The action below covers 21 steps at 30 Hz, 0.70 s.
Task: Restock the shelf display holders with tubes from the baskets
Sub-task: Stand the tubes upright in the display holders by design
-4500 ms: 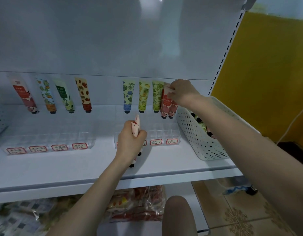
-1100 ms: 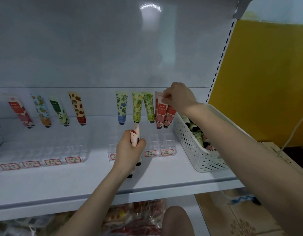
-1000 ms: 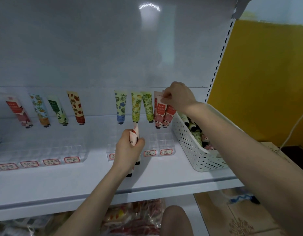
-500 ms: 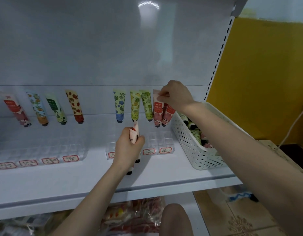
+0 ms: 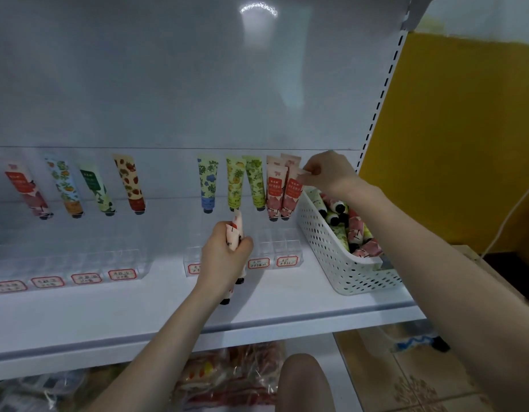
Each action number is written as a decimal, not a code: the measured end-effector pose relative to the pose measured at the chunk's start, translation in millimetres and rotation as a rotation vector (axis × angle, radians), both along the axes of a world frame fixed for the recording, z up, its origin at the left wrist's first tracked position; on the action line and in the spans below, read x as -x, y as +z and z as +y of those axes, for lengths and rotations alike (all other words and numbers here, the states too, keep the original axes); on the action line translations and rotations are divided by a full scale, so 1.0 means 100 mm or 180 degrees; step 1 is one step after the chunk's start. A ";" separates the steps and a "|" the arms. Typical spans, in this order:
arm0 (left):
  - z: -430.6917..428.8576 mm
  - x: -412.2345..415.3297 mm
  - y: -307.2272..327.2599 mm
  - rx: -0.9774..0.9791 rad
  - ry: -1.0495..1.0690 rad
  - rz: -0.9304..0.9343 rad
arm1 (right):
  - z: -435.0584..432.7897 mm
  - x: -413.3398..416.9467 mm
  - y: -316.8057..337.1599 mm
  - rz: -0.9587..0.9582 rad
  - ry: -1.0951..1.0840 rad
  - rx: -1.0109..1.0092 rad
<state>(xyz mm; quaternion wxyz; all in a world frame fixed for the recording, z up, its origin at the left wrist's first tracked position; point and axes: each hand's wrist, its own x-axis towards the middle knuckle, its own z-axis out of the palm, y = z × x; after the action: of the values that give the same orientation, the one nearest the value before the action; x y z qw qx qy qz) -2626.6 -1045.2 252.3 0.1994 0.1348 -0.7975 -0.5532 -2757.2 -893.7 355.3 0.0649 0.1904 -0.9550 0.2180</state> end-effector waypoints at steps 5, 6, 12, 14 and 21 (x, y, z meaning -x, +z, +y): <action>-0.03 -0.01 0.03 -0.0052 0.0028 -0.0011 | -0.12 0.03 -0.03 0.0154 -0.0034 -0.0029; -0.03 -0.01 0.03 -0.0064 0.0036 -0.0015 | -0.12 0.03 -0.04 0.0150 -0.0050 0.0003; -0.02 0.02 0.02 -0.0075 0.0022 0.0007 | -0.10 0.02 -0.05 0.0144 -0.0062 -0.0033; 0.00 0.02 0.03 -0.0058 0.0003 0.0032 | -0.10 0.03 -0.05 0.0129 -0.0043 0.0037; 0.01 -0.01 0.03 -0.0028 -0.0016 0.0035 | -0.09 0.04 -0.06 0.0012 -0.0024 0.0184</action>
<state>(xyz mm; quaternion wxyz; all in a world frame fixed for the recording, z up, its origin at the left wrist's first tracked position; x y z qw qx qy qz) -2625.8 -1044.7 255.3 0.2018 0.1306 -0.7943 -0.5580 -2761.4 -903.0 348.8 0.0729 0.1852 -0.9489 0.2449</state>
